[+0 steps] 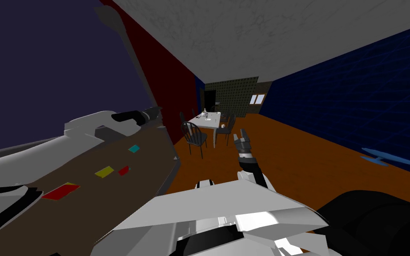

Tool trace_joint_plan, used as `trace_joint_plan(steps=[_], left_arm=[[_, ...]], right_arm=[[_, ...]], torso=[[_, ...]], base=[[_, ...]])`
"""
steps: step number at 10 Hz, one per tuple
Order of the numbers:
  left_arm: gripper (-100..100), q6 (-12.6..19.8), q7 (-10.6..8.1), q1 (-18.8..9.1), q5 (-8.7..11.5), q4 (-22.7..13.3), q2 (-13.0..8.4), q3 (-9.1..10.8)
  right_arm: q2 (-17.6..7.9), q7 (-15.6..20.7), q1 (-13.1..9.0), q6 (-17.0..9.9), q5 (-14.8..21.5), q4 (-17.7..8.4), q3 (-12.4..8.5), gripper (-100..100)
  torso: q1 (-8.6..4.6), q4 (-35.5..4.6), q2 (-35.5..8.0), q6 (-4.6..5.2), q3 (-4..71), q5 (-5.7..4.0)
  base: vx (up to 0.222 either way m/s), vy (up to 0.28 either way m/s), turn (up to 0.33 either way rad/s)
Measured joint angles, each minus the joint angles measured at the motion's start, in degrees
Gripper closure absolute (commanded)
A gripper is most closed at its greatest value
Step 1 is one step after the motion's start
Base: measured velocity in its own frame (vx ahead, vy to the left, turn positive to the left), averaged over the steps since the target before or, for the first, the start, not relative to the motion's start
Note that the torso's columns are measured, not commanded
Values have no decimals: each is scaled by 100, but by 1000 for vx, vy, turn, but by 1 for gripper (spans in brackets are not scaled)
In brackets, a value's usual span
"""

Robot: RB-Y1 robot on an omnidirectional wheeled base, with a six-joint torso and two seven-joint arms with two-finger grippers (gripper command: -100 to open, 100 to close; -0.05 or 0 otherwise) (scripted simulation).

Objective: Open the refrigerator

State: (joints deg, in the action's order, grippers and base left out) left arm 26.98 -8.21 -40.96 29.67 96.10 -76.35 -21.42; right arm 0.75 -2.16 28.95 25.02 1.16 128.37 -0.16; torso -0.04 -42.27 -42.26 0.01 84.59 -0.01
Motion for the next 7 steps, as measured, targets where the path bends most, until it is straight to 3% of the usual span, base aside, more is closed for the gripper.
trace_joint_plan(steps=[2,4,5,7], left_arm=[[-100,-15,53,7,-49,-118,0,3],[-100,-28,83,13,-61,-169,-23,13],[100,-28,83,14,-61,-170,-22,12],[100,-33,61,-37,7,-92,-66,-81]], right_arm=[[0,0,0,0,0,0,0,0],[1,0,-2,0,0,0,1,0],[2,0,-2,0,0,0,2,0],[2,0,-3,0,0,0,2,0]], torso=[[-2,0,2,0,1,-2],[-11,-4,-27,-2,-15,-1],[-19,-12,-38,-1,-24,-6],[-33,-30,-53,6,-33,-22]], base=[[202,134,-34],[50,38,-6],[8,5,3],[-119,-48,39]])
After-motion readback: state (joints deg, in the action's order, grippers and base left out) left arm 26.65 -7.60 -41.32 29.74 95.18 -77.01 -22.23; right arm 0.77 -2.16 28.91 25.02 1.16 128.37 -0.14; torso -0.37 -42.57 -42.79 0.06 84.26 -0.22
